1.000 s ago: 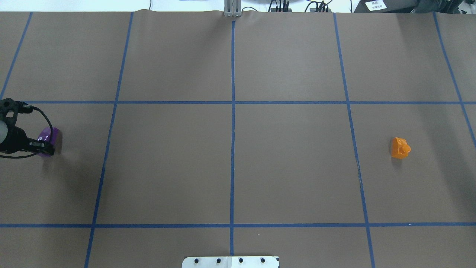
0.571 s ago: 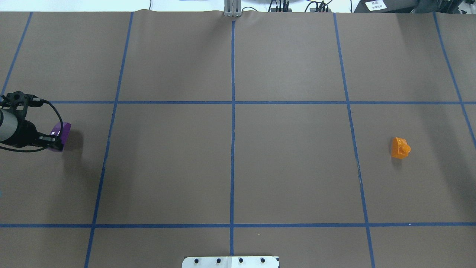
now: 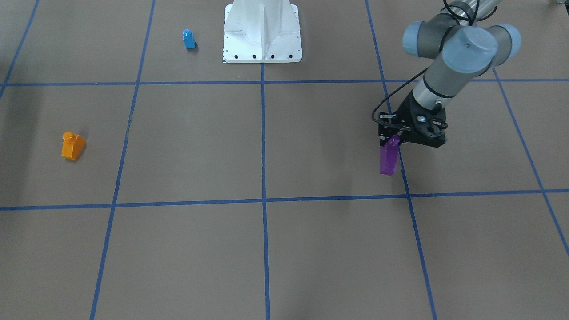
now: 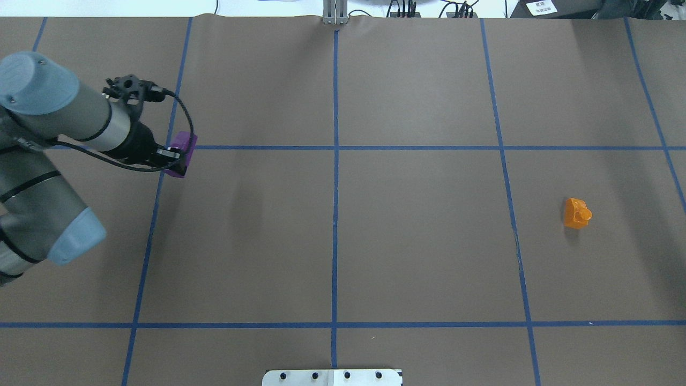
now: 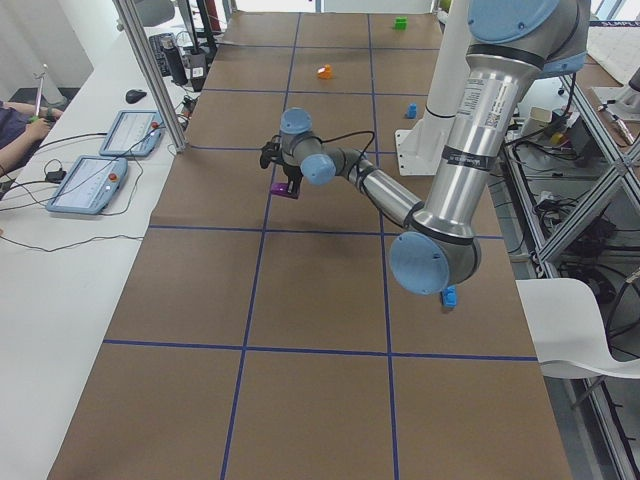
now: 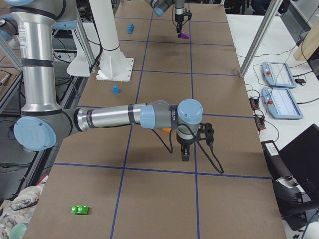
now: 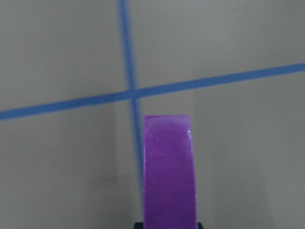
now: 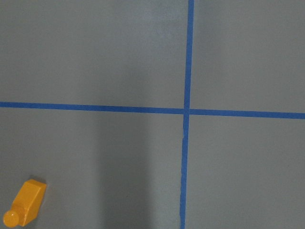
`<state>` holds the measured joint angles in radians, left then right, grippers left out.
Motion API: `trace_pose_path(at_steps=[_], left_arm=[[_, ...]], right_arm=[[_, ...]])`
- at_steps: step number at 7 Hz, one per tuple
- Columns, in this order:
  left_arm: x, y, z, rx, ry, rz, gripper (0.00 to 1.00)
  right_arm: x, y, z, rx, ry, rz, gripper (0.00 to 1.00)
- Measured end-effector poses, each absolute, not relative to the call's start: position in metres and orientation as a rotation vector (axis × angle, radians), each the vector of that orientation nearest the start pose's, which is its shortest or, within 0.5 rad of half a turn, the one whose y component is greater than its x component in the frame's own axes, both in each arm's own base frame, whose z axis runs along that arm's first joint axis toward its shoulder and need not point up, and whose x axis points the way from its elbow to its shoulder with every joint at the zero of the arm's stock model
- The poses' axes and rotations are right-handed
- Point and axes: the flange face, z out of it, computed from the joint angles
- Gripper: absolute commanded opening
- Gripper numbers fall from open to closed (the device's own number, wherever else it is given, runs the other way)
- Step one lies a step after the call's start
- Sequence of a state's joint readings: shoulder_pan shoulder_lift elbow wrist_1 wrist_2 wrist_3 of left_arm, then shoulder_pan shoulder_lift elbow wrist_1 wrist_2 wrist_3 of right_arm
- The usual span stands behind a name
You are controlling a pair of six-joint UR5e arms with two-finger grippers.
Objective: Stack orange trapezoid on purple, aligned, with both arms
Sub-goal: 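Carry the purple block with the left gripper toward the table center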
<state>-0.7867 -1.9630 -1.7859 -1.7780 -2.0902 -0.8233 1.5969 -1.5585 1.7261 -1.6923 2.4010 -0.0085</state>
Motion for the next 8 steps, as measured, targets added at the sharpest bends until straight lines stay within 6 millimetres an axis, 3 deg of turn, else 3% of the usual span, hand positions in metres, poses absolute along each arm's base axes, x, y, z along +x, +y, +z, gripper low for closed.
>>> trace_pose_path(at_steps=[1,3,4,6,7,8], left_arm=[[0.422,-0.496,0.259,0.207,0.886,0.199,0.0],[0.514,-0.495,0.178,0.203,0.854,0.2,0.0],[0.554,-0.498,0.159,0.21,0.849,0.197,0.0],[0.607,-0.5,0.16,0.227,0.845,0.193,0.0],[0.624,-0.496,0.164,0.221,0.838,0.201,0.07],[0.633,-0.491,0.167,0.215,0.834,0.21,0.27]], right_arm=[[0.073,-0.493,0.584,0.058,-0.83,-0.002,1.0],[0.072,-0.494,0.583,0.058,-0.833,-0.001,1.0],[0.072,-0.494,0.584,0.056,-0.837,0.0,1.0],[0.07,-0.492,0.585,0.051,-0.862,0.001,1.0],[0.07,-0.491,0.586,0.049,-0.874,0.002,1.0],[0.069,-0.49,0.586,0.048,-0.879,0.002,1.0]])
